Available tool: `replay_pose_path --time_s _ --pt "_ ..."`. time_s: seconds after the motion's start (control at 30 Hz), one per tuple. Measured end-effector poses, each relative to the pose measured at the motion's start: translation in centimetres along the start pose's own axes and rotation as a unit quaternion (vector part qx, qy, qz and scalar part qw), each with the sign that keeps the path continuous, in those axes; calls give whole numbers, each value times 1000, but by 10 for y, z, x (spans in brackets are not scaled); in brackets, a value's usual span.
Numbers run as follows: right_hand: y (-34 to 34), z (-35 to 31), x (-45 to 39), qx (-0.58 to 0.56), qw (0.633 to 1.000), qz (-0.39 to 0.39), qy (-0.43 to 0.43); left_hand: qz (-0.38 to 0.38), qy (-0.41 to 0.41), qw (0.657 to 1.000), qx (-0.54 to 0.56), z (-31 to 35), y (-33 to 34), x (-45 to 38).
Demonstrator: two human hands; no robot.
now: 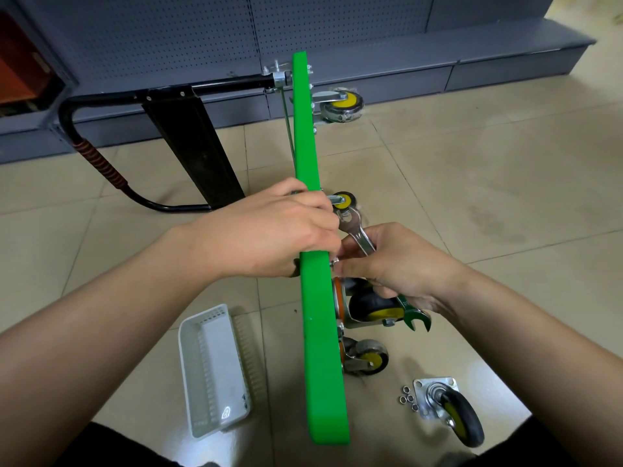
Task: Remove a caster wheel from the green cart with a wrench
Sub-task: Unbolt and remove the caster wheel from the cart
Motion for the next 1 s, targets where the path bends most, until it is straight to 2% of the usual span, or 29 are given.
replay_pose_path --time_s 1.0 --pt "-1 -5 5 -6 999 36 -21 7 -2 1000 16 1 -2 -1"
Point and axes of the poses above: each hand's wrist, its own x-axis away from the middle knuckle, its own y-axis out of the palm, z = x × y, the point moved 6 cm from there along -x, towards the middle knuckle, and after that the axes turned 10 degrees about z, right-handed, at the moved point
